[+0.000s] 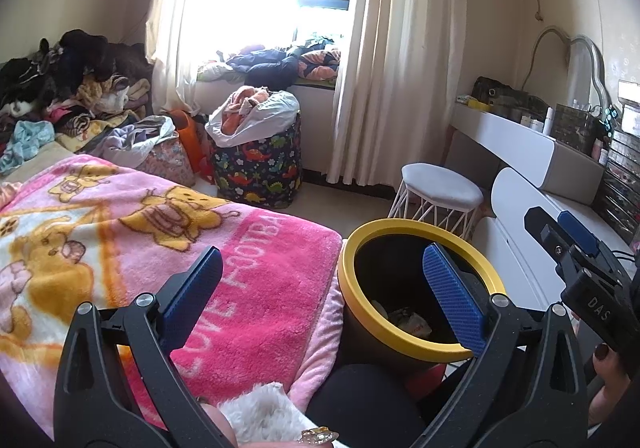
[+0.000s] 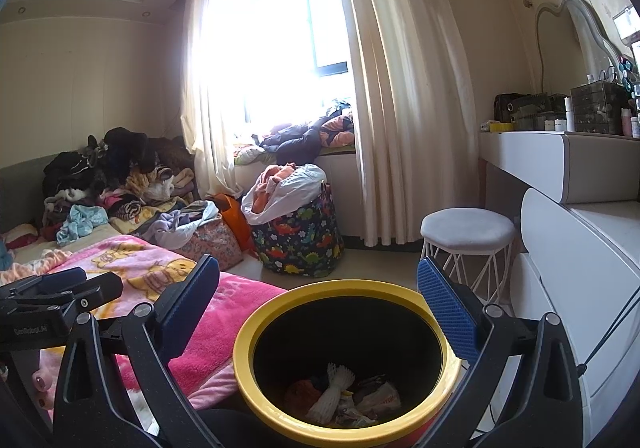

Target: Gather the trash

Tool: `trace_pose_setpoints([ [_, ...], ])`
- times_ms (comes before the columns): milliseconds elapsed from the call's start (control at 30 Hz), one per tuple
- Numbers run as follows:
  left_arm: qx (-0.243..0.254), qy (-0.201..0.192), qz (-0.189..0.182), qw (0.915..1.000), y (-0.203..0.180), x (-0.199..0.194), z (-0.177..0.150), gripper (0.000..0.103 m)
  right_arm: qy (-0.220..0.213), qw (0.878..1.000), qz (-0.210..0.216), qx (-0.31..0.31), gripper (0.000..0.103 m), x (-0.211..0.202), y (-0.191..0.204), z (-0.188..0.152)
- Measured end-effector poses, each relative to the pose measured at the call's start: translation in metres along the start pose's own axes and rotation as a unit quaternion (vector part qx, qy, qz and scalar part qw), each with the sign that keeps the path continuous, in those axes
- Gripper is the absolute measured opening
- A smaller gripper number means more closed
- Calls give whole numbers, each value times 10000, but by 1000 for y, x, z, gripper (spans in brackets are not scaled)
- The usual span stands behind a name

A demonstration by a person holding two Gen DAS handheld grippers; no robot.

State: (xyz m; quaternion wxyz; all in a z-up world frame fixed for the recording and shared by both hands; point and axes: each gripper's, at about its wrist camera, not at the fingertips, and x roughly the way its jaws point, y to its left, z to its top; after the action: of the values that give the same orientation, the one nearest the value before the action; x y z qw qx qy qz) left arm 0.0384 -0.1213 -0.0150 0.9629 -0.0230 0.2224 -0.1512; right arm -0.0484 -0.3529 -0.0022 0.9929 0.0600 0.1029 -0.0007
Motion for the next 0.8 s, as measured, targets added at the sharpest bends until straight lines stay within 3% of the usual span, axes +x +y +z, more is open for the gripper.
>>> trace_pose_setpoints([
  [800,10,15,-12,10000,-3,0,-1,92,-9,10000,-33,5,97,0,-3,5],
])
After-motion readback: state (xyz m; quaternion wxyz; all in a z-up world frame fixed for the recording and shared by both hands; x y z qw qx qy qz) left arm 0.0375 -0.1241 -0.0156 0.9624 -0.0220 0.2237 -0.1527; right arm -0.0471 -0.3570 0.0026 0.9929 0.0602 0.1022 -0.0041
